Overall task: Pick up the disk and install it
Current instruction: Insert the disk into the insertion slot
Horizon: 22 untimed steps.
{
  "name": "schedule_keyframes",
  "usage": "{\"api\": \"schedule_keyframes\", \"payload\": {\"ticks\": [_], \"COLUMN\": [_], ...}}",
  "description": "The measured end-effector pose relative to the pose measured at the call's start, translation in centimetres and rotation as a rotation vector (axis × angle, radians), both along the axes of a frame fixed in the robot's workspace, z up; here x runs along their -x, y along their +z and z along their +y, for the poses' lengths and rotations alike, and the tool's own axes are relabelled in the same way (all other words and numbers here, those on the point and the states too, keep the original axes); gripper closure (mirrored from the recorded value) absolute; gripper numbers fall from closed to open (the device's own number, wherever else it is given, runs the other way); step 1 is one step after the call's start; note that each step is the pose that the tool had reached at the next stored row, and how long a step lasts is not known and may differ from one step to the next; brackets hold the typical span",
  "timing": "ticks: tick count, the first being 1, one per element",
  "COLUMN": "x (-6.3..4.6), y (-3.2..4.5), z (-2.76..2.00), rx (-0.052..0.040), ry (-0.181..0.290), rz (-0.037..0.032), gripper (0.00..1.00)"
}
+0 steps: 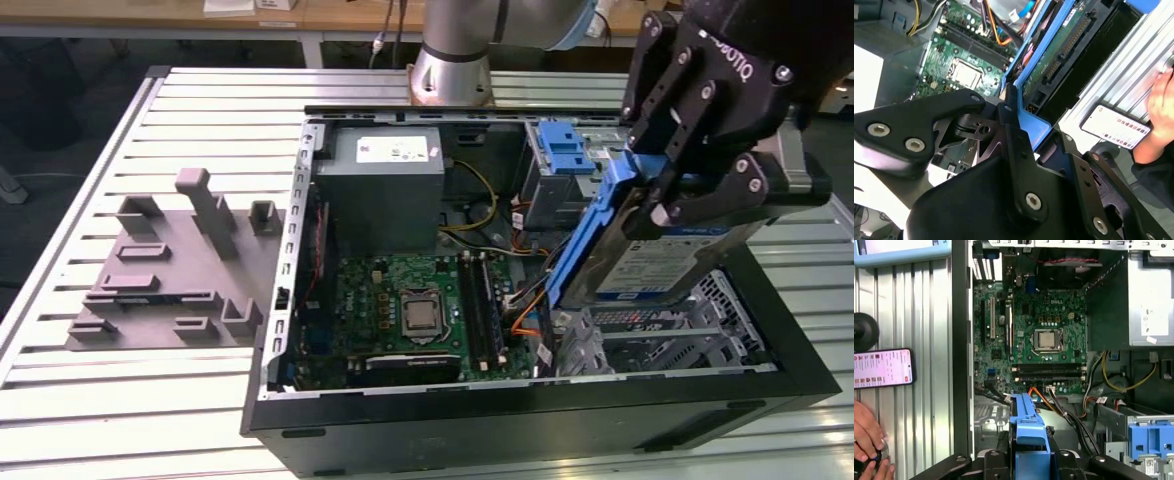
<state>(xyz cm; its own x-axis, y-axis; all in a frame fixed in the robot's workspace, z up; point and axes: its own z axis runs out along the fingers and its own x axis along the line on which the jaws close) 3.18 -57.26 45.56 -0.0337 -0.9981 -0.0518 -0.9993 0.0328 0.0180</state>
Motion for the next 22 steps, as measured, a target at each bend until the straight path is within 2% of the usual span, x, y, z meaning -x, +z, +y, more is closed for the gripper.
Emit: {"api": "schedule_keyframes", "payload": {"ticks": [3,10,22], "x": [-0.6,-0.8,-2.7], "y": [-0.06,-0.1,-0.61], "z": [0.0,-0.01,-0.07], "rx": [0.0001,-0.0001,0.0001], "ry": [0.0,0.0,0.0], "rz": [0.0001,-0.0004,-0.0005], "gripper": [0.64,0.64,0.64]}}
